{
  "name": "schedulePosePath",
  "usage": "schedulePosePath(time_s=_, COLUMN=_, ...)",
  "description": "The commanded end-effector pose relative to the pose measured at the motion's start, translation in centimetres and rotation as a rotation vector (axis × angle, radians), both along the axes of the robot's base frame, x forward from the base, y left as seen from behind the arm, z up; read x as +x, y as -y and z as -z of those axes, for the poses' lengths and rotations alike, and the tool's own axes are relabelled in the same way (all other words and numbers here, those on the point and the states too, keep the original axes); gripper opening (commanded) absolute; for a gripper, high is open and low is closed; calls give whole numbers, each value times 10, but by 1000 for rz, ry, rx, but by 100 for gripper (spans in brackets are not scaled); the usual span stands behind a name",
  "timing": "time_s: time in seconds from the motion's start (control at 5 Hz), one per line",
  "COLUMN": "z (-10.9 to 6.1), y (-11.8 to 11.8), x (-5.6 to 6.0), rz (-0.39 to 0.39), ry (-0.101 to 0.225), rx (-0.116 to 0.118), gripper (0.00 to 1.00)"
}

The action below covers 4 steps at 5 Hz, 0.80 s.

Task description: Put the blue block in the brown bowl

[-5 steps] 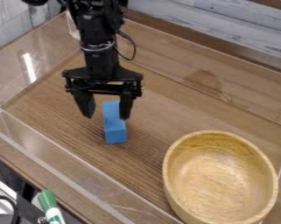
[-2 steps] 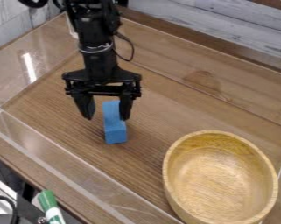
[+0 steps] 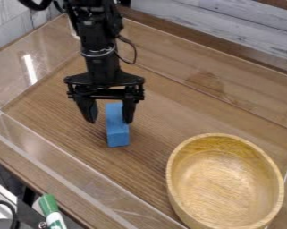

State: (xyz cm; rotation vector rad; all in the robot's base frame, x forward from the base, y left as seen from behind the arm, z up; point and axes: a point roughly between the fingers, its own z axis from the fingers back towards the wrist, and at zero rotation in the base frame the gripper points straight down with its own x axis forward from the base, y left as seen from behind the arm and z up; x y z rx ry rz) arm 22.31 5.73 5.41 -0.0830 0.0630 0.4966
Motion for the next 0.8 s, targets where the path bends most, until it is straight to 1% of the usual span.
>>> schedulePosePath(time_s=0.0, z=-1, y=-3, x=4, rz=-16, ry=28, rx=7, gripper=100)
schedulePosePath(time_s=0.6, z=16, y=-1, x=5, rz=-54, ry=30, rx=-2, gripper=100)
